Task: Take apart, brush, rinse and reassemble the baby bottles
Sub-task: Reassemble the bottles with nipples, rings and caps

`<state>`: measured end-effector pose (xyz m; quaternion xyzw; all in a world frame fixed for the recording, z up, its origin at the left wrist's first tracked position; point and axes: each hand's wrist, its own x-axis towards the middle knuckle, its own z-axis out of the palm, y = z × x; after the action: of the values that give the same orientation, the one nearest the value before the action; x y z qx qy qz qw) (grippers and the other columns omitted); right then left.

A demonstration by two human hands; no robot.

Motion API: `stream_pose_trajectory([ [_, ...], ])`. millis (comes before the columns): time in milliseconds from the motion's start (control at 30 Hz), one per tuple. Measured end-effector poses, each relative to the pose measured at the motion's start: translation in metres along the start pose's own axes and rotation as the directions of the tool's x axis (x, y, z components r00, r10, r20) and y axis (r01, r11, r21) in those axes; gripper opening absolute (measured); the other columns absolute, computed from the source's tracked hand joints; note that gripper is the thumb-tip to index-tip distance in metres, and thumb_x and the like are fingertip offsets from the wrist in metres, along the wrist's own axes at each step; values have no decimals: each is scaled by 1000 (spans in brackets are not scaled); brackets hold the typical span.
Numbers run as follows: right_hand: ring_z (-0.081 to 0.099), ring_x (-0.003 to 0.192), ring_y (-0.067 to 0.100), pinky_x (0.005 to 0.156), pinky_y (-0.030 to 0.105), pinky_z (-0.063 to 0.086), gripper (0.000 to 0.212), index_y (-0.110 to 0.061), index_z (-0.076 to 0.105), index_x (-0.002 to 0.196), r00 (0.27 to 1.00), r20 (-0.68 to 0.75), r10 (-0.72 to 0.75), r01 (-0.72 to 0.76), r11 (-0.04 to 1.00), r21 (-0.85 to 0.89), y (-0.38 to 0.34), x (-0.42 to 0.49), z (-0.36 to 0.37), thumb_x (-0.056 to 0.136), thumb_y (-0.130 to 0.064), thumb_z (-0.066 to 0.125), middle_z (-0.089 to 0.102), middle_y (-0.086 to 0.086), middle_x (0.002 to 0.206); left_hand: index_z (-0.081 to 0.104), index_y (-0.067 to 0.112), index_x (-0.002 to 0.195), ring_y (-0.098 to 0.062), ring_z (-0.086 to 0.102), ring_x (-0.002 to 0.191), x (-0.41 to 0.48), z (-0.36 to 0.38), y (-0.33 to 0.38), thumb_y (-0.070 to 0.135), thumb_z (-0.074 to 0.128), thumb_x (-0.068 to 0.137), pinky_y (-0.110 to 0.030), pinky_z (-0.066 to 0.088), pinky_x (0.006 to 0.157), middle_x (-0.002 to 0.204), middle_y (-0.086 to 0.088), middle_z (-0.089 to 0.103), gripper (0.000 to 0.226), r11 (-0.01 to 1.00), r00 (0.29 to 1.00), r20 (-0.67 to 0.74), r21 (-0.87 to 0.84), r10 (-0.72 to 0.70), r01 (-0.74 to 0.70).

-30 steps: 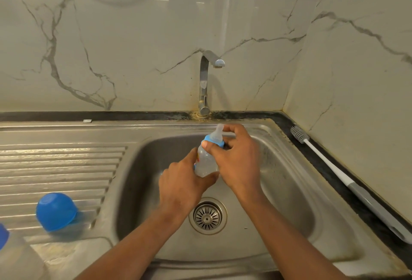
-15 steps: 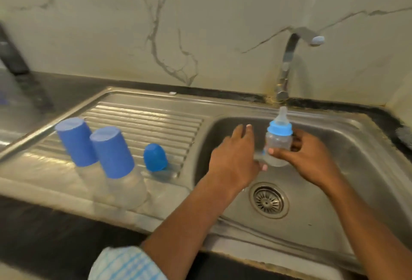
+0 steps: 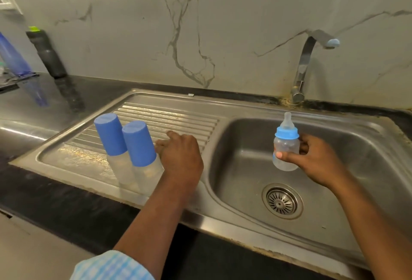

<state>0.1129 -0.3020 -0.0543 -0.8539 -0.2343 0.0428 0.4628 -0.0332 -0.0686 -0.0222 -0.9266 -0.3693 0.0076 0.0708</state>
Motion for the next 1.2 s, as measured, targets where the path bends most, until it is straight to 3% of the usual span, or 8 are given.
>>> stream_pose_trajectory([
  [200,61,86,4,68,18,44,52,-22,59,121,998,-54,11,-12,1000,-20,1,1,-3,76,-31,83,64,-7,101,51,8,121,-31,56,111,3,5,5,5,58,92,-32,38,77,122,-14,53,30,937,976,-203,-319,82,-145],
  [567,63,90,13,74,30,49,55,-21,56,118,955,-259,143,-173,980,-98,6,0,-15,73,-39,82,66,-2,108,63,21,115,-19,68,95,34,13,103,26,85,76,-28,52,83,103,2,69,45,315,938,-258,-893,230,-322],
  [700,57,92,2,76,21,47,58,-19,53,125,696,-693,-185,155,982,-106,-33,-10,-30,77,-37,80,62,-13,107,53,30,120,-12,65,103,29,-12,110,22,81,82,-22,55,83,119,5,63,49,-49,789,-610,-788,-72,-614],
  [767,54,92,-1,77,14,44,56,-19,51,126,598,-757,-261,231,961,-150,-33,-9,-34,80,-35,79,60,-15,109,52,27,126,-13,62,110,34,-2,110,22,80,84,-21,52,87,123,4,59,51,39,714,-700,-714,-36,-699],
  [867,61,81,8,69,26,47,49,-14,62,117,883,-435,177,-259,956,-138,3,-4,-32,78,-41,78,70,0,107,60,24,130,-23,62,116,37,24,110,28,80,82,-31,47,95,126,-5,65,53,549,765,-271,-563,584,-618],
  [1000,62,86,10,72,24,46,51,-16,60,120,741,-672,-19,-61,994,-95,3,-7,-40,78,-41,78,68,-5,103,60,13,129,-22,58,112,26,20,123,23,77,85,-33,44,95,125,-8,64,49,392,659,-647,-532,384,-751],
  [1100,66,95,20,69,23,44,48,-17,62,117,824,-564,49,-135,985,-111,3,-7,-35,77,-38,80,67,-3,100,62,21,126,-26,62,115,15,31,130,29,76,85,-36,50,95,127,-5,65,44,603,650,-64,-312,757,-734],
  [1200,65,102,21,79,27,45,56,-17,60,123,839,-540,68,-143,985,-99,7,-2,-33,76,-38,81,69,1,111,62,19,124,-27,61,113,21,41,131,27,71,88,-38,49,92,123,-5,65,39,598,713,-199,-420,673,-682],
])
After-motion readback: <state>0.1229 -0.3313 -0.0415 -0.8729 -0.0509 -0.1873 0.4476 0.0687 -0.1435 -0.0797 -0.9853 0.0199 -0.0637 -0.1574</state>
